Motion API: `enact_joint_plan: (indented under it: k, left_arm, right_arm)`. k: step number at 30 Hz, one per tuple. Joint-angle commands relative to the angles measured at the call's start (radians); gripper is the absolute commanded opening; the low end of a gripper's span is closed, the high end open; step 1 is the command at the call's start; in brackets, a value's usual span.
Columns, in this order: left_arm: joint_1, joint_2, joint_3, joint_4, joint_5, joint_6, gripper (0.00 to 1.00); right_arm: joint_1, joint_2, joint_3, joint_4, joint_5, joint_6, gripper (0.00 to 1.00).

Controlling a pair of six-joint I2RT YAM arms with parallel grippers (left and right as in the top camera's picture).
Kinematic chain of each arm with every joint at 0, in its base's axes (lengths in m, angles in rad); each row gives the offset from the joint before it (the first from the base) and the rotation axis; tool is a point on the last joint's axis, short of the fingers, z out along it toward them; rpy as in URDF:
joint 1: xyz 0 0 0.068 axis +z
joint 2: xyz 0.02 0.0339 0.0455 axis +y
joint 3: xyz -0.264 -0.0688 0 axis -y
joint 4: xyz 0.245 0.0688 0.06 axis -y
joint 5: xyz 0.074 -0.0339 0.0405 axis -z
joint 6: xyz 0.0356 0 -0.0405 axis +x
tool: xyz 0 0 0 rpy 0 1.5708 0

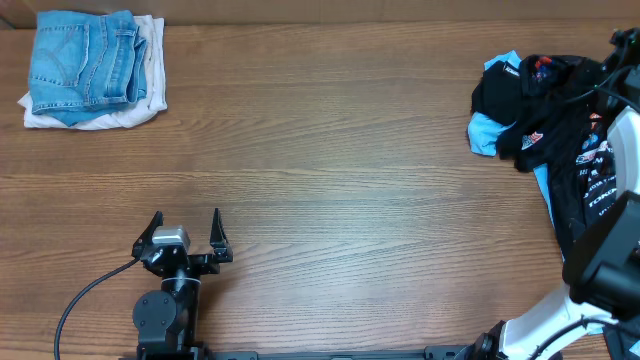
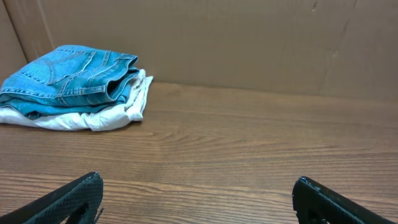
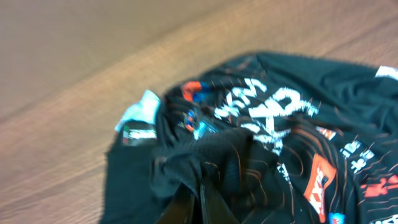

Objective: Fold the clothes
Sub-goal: 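Lift the black jersey with the right gripper and drop it mid-table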

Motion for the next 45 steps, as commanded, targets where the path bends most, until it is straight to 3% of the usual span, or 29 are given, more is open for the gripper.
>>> enact_joint_plan:
  k: [1, 13, 21, 34, 45]
  left_arm:
    - [0.007, -0.009, -0.004, 0.0, -0.003, 0.02, 1.0]
    - [0.007, -0.009, -0.004, 0.0, -0.003, 0.02, 1.0]
    - [0.007, -0.009, -0.004, 0.0, -0.004, 0.02, 1.0]
    - [0.007, -0.009, -0.004, 0.0, -0.004, 0.02, 1.0]
    - [0.007, -0.009, -0.004, 0.0, -0.003, 0.02, 1.0]
  right_arm:
    - [0.021, -0.151, 0.063, 0.011, -0.026, 0.016, 0.04]
    - [0.157, -0.459, 0.066, 0.024, -0.016, 0.016, 0.04]
    - [0.404, -0.541, 0.066, 0.023, -0.023, 0.016, 0.04]
    - [0.945, -0.431, 0.066, 0.186, -0.074, 0.039, 0.04]
    - [1.106, -0.154, 0.066, 0.219, -0.199, 0.193, 0.04]
